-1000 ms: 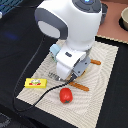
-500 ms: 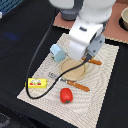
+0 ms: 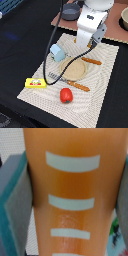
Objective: Interact with the objects in diverse but meaningful ways.
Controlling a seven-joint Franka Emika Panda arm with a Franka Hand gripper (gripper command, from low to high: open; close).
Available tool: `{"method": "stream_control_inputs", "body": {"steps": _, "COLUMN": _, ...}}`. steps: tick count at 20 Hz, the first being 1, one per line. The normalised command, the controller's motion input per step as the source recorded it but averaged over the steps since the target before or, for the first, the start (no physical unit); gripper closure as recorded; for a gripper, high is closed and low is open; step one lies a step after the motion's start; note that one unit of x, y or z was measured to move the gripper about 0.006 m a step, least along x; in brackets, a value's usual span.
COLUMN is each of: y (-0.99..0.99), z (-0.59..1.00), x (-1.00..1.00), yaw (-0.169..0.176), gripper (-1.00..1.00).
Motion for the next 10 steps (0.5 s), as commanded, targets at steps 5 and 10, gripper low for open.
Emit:
{"method": "stream_control_inputs", "body": {"steps": 5, "y": 0.34, "z": -0.34, "x": -0.31, "yaw": 0.060, "gripper": -1.00}}
{"method": "stream_control_inputs", "body": {"steps": 10, "y": 0.12, "z": 0.22, "x": -0.21, "yaw": 0.031, "gripper": -1.00}}
